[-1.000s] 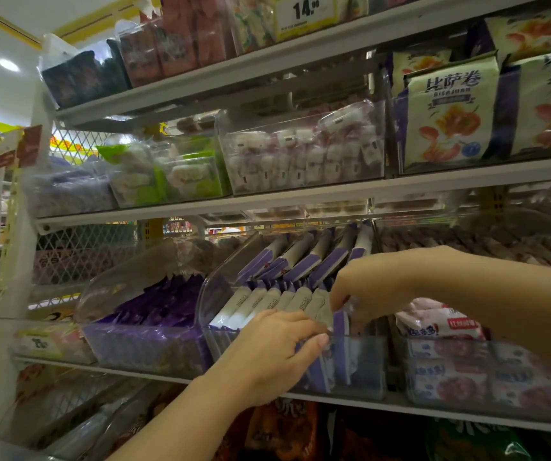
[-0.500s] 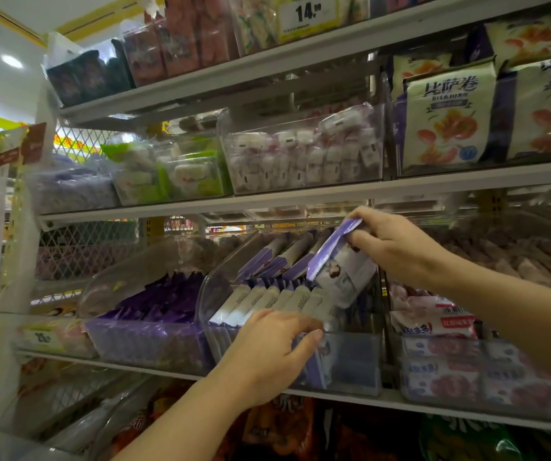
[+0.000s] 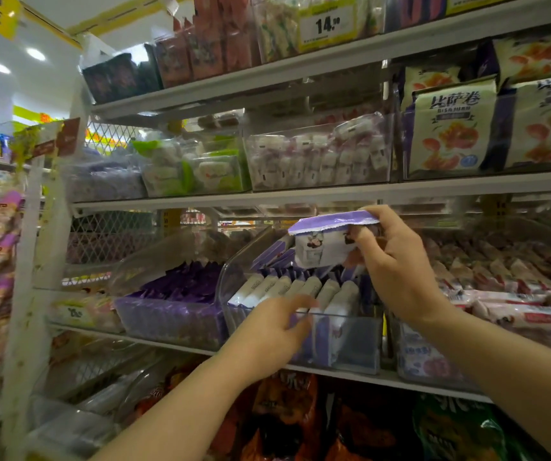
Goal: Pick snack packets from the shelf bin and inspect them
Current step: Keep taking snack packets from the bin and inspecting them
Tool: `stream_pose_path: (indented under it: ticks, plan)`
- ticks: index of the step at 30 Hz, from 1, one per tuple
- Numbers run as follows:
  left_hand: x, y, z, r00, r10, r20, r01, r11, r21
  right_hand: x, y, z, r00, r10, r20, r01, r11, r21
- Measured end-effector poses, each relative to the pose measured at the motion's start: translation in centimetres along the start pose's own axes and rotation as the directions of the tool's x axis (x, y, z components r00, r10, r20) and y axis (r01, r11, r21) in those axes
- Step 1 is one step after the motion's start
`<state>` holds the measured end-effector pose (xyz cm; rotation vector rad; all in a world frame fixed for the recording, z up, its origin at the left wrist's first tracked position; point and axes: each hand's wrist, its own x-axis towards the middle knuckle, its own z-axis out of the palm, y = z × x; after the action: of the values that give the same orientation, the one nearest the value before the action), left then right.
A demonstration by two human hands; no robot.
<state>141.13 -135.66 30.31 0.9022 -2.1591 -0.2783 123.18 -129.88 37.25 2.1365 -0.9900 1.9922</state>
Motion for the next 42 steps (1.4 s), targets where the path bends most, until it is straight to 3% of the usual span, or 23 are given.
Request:
stream_pose_path:
  ticks: [2, 4, 6, 7, 10, 13, 16, 20, 23, 28, 31, 35, 39, 42]
  plan:
    - [-0.8, -0.2, -0.9, 0.989, -0.075, -0.131, 0.057, 0.989, -0.134, -1.5, -0.5, 1.0, 0.996, 0.013, 0.091, -0.017, 0.999, 0.042]
    - [-1.9, -0.4, -2.1, 0.937, -0.269, -0.223, 0.137, 0.871, -0.472, -3.0, -0.7, 2.4, 0.986, 0.018, 0.163, -0.027, 0.998, 0.054]
    - [-3.4, -0.8, -3.7, 0.87, -0.48, -0.109, 0.231, 0.593, -0.772, -4.4, -0.9, 4.2, 0.971, 0.026, 0.237, -0.046, 0.996, 0.079]
    - [-4.4, -1.2, -4.5, 0.856, -0.516, -0.029, 0.258, 0.477, -0.84, -5.1, -0.9, 5.2, 0.961, 0.023, 0.276, -0.045, 0.996, 0.076]
    - [-7.2, -2.4, -5.8, 0.845, -0.532, 0.045, 0.285, 0.378, -0.881, -7.0, -1.0, 8.3, 0.907, -0.023, 0.421, 0.009, 0.999, 0.036]
    - [-9.4, -4.2, -5.9, 0.85, -0.527, -0.025, 0.229, 0.412, -0.882, -8.9, -1.0, 11.0, 0.817, -0.03, 0.576, -0.037, 0.994, 0.103]
    - [-11.8, -6.5, -6.1, 0.861, -0.509, -0.024, 0.217, 0.409, -0.887, -9.9, -0.5, 12.6, 0.759, 0.09, 0.644, -0.294, 0.931, 0.216]
    - [-14.7, -9.1, -4.9, 0.878, -0.477, 0.03, 0.264, 0.431, -0.863, -10.3, 0.5, 15.0, 0.668, 0.371, 0.645, -0.645, 0.72, 0.255]
    - [-16.2, -10.4, -3.1, 0.9, -0.432, 0.067, 0.289, 0.474, -0.832, -10.9, 0.3, 16.9, 0.583, 0.487, 0.651, -0.785, 0.544, 0.296]
    - [-17.7, -11.6, -1.2, 0.879, -0.474, 0.052, 0.311, 0.487, -0.816, -12.4, 0.5, 19.2, 0.505, 0.585, 0.635, -0.863, 0.32, 0.391]
    - [-19.0, -12.3, -0.8, 0.873, -0.483, 0.07, 0.382, 0.588, -0.713, -13.3, 0.8, 20.0, 0.449, 0.538, 0.714, -0.894, 0.261, 0.365]
    - [-20.0, -13.0, -1.3, 0.857, -0.505, 0.101, 0.463, 0.671, -0.579, -14.3, 1.6, 20.5, 0.393, 0.462, 0.795, -0.917, 0.262, 0.3]
    - [-20.4, -13.6, -2.1, 0.859, -0.499, 0.119, 0.468, 0.669, -0.578, -14.6, 2.1, 20.7, 0.382, 0.384, 0.841, -0.92, 0.242, 0.307]
    - [-20.5, -13.4, -2.3, 0.872, -0.479, 0.096, 0.412, 0.615, -0.672, -15.2, 2.1, 21.0, 0.408, 0.352, 0.843, -0.906, 0.269, 0.327]
